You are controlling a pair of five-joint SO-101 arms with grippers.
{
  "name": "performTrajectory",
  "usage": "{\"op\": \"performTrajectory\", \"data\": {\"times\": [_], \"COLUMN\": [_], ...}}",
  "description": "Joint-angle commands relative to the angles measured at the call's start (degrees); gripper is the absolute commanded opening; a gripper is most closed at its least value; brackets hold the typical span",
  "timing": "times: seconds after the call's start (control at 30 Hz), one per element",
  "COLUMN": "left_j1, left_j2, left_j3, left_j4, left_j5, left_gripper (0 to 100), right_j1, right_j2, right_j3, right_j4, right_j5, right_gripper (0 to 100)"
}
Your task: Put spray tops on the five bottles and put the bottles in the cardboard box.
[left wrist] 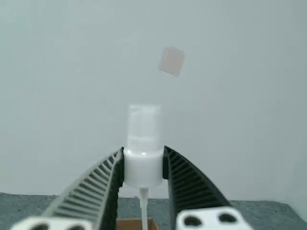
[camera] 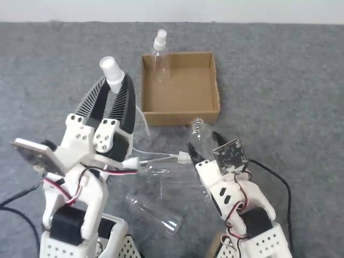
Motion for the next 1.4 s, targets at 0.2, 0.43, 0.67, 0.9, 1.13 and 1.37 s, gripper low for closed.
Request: {"op": "performTrajectory", "data": {"times": [0.2,0.43,0.67,0.9,1.13,1.37], "left_j1": [-0.3,-1.8,-1.3,-1.3,1.1,5.1], "left_j2": [-1.0,-2.3,-9.3,-13.2,-13.5,-13.5], "left_j3": [1.0,4.2,9.2,11.5,12.9,14.3], "left_j4": [-1.1,-1.3,-1.8,-1.8,-1.8,-1.7], "left_j5": [1.6,1.6,1.6,1.6,1.6,1.2], "left_gripper": [1,1,1,1,1,1], "right_j1": [-9.6,-13.7,-14.5,-16.6,-18.8,-18.8], "right_j2": [-0.7,-0.7,-0.7,-0.7,-0.7,-0.7], "right_j3": [2.8,2.8,2.8,2.8,2.8,2.8], "right_j4": [-3.2,-3.6,-3.6,-2.9,-2.9,-2.9], "right_j5": [7.6,8.1,7.8,7.7,8.1,7.9], "right_gripper": [2.3,2.3,2.3,2.3,2.3,2.3]}}
